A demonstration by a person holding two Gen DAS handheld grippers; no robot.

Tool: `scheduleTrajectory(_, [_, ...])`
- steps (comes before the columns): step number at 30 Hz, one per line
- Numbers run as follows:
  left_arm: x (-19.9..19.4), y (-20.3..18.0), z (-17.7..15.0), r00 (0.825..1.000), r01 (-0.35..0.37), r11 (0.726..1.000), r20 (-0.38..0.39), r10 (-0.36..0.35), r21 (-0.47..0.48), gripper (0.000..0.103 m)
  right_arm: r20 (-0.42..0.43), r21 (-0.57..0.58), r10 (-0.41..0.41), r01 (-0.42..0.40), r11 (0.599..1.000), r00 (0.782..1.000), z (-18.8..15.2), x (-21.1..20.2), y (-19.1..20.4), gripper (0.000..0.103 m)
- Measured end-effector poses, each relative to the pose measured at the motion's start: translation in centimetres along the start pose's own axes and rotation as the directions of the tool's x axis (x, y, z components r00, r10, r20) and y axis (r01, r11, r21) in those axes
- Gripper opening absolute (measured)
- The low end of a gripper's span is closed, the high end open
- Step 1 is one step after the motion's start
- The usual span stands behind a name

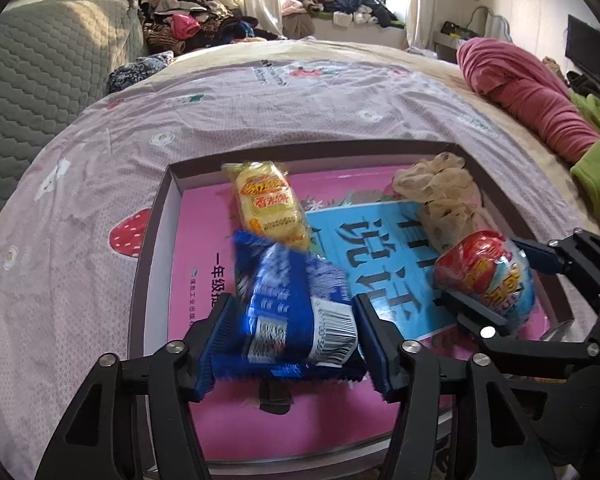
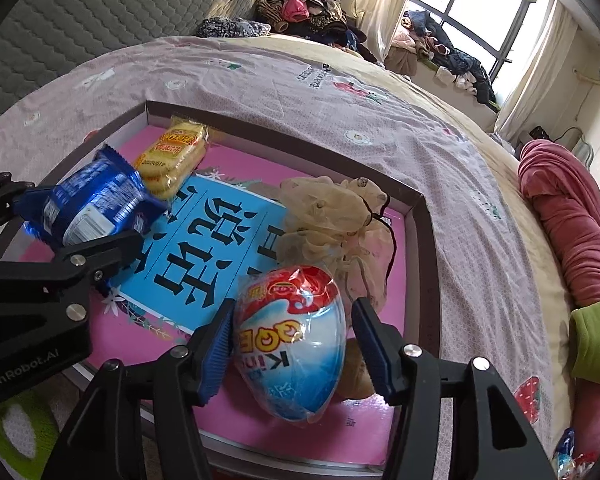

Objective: Organize objects
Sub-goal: 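Lower the packet and egg into the tray and open both tools, then withdraw both open tools back from the tray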

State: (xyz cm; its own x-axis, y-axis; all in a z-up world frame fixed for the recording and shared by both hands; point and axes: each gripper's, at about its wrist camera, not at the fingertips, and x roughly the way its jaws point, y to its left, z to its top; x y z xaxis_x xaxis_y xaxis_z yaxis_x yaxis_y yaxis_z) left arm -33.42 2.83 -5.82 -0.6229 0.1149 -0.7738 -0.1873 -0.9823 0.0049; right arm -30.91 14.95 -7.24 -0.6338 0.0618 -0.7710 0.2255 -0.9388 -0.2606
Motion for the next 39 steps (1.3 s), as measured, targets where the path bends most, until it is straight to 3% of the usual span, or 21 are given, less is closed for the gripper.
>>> scheduleTrajectory(4, [0.4,0.0,-0.1,1.000,-0.005,1.000,-0.015,0.005,0.002,0.073,-0.003,-0.025,-0.030,0.030,0.999,1.000,0.0,0.0,0.3,0.060])
scheduleTrajectory(11, [0.0,0.2,0.0,1.000,-0.003,1.000,-0.003,0.003,0.000,0.073,0.004,-0.025,-0.025,0.025,0.999,1.000,0.0,-0.4,0.3,0.061])
scheduleTrajectory(21, [-0.9,0.7,0.4,1.000,-0.019,1.000,0.019,0.019,-0.023,0.080,0.009,-0.022,-0.021,0.022,1.000,1.000,0.2,-0.9,0.3,0.073])
scheduleTrajectory(39, [-2.7,0.7,0.6,0.997,-0.049,0.999,0.052,0.049,-0.018,0.085,0.043,-0.013,-0.010,0.011,1.000,0.999,0.5,-2.5,0.0,0.079])
